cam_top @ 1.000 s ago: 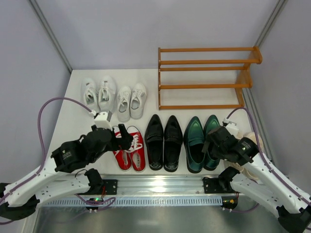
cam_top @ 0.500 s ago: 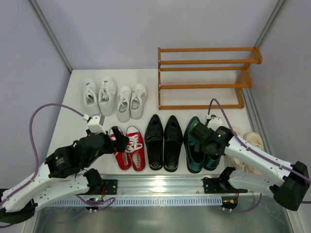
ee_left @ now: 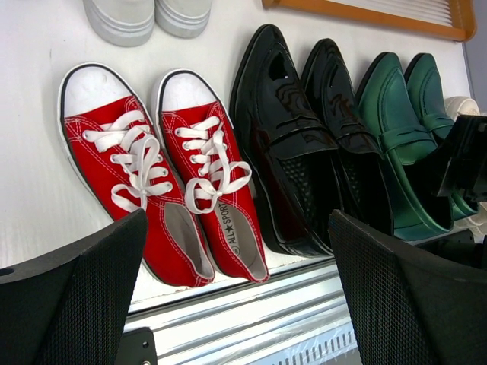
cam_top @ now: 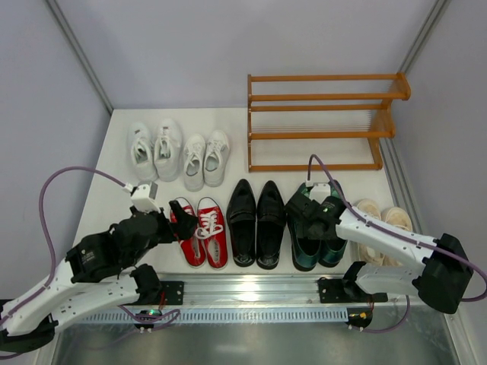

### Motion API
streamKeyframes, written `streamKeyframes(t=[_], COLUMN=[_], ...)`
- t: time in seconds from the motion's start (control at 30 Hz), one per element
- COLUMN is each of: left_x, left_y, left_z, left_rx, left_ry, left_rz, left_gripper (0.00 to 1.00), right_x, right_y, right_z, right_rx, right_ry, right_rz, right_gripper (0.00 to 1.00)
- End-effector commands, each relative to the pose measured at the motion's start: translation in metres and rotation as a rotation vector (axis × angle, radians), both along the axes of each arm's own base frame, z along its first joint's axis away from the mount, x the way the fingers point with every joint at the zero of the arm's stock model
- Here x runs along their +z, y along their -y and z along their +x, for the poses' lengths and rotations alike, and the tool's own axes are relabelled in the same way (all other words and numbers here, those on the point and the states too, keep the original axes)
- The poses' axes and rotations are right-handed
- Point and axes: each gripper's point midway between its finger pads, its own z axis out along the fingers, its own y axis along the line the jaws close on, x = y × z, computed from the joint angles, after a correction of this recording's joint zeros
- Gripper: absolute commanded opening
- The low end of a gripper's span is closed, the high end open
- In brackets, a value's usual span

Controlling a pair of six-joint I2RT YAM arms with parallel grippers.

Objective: Place and organize the shoes onto the shoe shelf

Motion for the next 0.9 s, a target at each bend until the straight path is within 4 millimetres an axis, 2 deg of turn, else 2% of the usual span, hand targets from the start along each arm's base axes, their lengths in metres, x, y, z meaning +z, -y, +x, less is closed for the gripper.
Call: streamKeyframes(t=[0.0, 0.1, 0.27, 0.47, 0.5, 0.73, 0.87], left_x=[0.002, 0.004, 0.006, 0.009, 0.010, 0.012, 0.011], left_y=[-0.006, -0.010, -0.018, -0.022, -0.022, -0.013, -0.010], left_z=[0.001, -0.001, -0.005, -0.007, -0.006, -0.002, 0.000], left_rx=[0.032, 0.040, 0.057, 0.067, 0.068, 0.059, 0.055], left_ry=[0.007, 0.009, 0.013, 0.026, 0.029, 0.027, 0.020], left_rz=[-0.017, -0.028, -0.058, -0.089, -0.095, -0.075, -0.065], left_gripper=[1.00, 1.00, 1.00, 1.00, 1.00, 1.00, 1.00], right_x=[-0.010, -0.017, -0.025, -0.023, -0.017, -0.022, -0.034], right_y=[-0.023, -0.023, -0.013, 0.006, 0.009, 0.016, 0.015], right_z=[0.021, 0.021, 0.018, 0.014, 0.016, 0.019, 0.020], right_rx=[0.008, -0.002, -0.046, -0.147, -0.170, -0.186, -0.171], right_ry=[0.064, 0.057, 0.066, 0.129, 0.158, 0.156, 0.087], right_rz=[0.064, 0.058, 0.064, 0.128, 0.159, 0.233, 0.192], right_gripper=[0.68, 0.62, 0.58, 0.44, 0.42, 0.41, 0.48])
